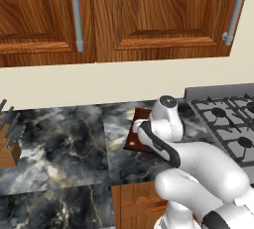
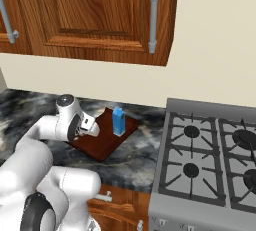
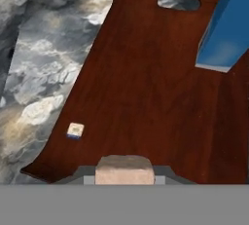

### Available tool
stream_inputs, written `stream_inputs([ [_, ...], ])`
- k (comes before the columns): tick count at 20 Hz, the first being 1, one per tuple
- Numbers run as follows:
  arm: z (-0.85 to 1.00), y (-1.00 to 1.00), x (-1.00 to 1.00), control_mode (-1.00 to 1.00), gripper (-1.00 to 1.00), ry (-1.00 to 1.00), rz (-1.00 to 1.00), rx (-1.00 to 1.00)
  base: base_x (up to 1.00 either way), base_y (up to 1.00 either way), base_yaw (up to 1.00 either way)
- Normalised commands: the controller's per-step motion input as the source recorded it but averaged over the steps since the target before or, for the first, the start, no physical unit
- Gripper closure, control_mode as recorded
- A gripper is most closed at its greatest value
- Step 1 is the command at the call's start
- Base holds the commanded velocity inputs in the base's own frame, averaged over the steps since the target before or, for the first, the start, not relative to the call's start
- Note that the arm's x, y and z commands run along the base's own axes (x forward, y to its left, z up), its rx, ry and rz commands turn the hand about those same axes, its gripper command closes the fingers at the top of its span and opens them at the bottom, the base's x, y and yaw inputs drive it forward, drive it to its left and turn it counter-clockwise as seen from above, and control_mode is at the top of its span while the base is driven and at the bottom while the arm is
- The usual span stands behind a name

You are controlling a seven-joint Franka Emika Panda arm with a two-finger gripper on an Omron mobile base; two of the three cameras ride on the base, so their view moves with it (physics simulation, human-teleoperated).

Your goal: Take out the milk from the fridge and place it on the tray on the counter. Then take the sugar cube near the tray and place it in the tray.

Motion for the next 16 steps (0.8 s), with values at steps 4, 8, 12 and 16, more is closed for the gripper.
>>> stream_inputs([
  [4, -0.24, 0.0, 0.19, -1.0, 1.0, 0.07, 0.0, 0.0, 0.0, 0.0, 0.0],
  [8, -0.26, 0.0, 0.13, -1.0, 1.0, 0.05, 0.0, 0.0, 0.0, 0.0, 0.0],
  [12, -0.24, 0.0, 0.07, -1.0, 1.0, 0.0, 0.0, 0.0, 0.0, 0.0, 0.0],
  [16, -0.26, -0.01, 0.02, -1.0, 1.0, 0.0, 0.0, 0.0, 0.0, 0.0, 0.0],
])
